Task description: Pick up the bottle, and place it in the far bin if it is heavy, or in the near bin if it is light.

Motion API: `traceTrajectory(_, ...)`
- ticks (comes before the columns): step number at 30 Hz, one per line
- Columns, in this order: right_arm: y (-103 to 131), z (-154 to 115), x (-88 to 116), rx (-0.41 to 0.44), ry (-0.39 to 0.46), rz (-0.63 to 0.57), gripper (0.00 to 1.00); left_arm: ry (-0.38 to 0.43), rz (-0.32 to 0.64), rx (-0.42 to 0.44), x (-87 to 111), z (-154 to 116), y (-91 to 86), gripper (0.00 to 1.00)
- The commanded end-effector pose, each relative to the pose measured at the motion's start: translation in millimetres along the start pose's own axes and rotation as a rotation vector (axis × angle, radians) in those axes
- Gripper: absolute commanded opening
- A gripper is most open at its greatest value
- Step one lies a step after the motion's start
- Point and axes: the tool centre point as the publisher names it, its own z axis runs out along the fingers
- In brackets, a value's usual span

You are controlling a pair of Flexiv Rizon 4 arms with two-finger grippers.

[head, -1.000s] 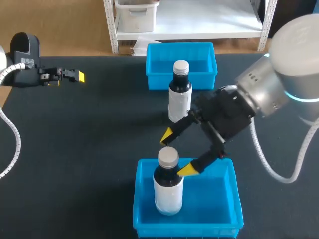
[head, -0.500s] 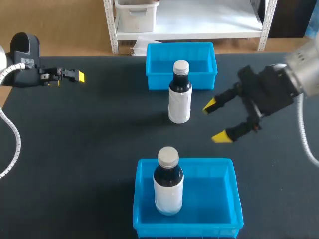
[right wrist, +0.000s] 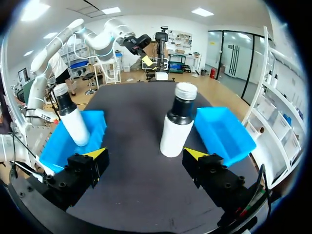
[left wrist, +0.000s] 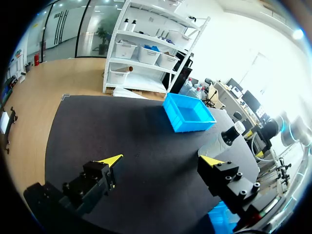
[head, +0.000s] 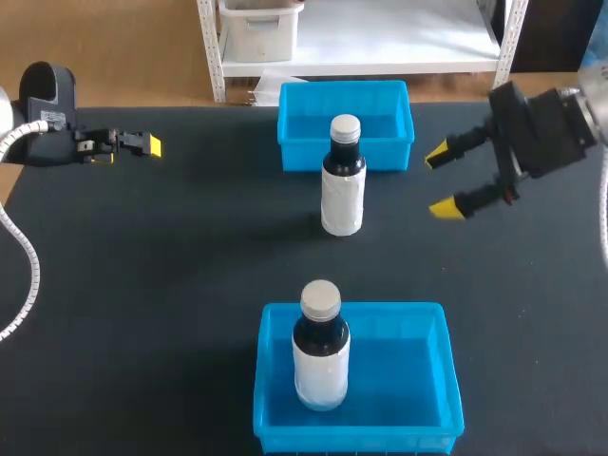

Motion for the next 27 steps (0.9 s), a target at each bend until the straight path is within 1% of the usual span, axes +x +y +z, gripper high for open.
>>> traceTrajectory(1, -35, 11, -2, -0.032, 0.002, 0.003, 1.00, 0.000, 0.000, 0.000, 0.0, 0, 0.0, 1.00)
traceTrajectory(6, -58, 15, -6, -0.021, -0.012, 0.007, 1.00, 0.000, 0.000, 0.000, 0.0, 0, 0.0, 1.00)
traceTrajectory(11, -70, 21, -16, -0.021, -0.031, -0.007, 1.00, 0.000, 0.000, 0.000, 0.0, 0, 0.0, 1.00)
traceTrajectory(17, -74, 32, -19, -0.033, -0.031, -0.020, 1.00, 0.000, 0.000, 0.000, 0.0, 0, 0.0, 1.00)
traceTrajectory(27, -77, 43, -24, -0.031, -0.042, -0.006, 1.00, 0.000, 0.000, 0.000, 0.0, 0, 0.0, 1.00)
